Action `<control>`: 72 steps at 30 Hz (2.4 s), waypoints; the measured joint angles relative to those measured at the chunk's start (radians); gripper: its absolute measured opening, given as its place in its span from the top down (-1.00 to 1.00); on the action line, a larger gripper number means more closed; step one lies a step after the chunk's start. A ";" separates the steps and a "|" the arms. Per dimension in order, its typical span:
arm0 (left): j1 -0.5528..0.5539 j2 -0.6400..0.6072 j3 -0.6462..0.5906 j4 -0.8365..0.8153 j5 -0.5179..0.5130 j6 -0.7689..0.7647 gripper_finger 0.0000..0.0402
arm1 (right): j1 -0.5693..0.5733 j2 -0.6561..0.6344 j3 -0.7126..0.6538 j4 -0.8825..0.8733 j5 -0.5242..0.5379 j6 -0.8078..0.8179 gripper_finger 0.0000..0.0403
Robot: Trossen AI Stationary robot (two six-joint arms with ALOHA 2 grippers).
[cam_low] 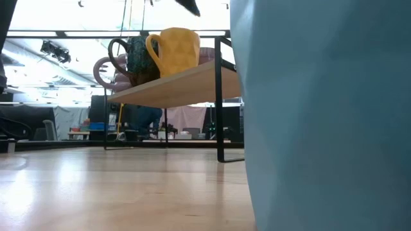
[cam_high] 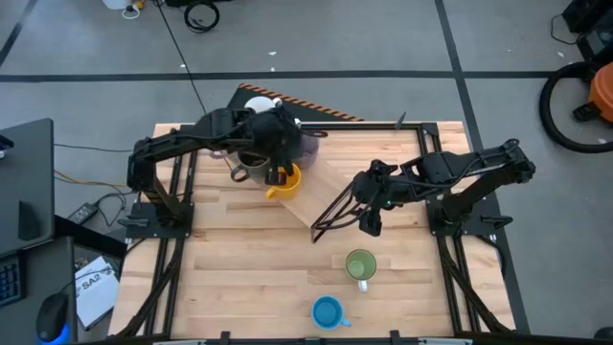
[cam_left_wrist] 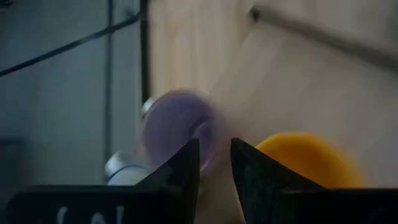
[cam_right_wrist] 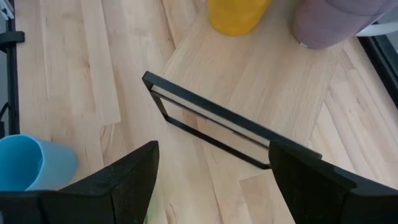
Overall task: Place coffee mugs
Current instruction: Put the yellow mug on the shelf, then put the green mug on the shelf
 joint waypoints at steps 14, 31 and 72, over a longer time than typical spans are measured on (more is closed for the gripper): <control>-0.189 0.041 -0.023 0.005 0.064 -0.364 0.51 | 0.003 -0.031 0.000 -0.093 0.001 -0.026 -0.53; -0.256 0.192 -0.024 -0.135 -0.217 -0.395 0.50 | 0.026 -0.093 0.000 -0.098 0.060 0.017 -0.53; -0.496 0.173 -0.017 0.035 -0.231 -0.617 0.70 | 0.205 -0.061 -0.156 0.081 -0.149 0.332 -0.53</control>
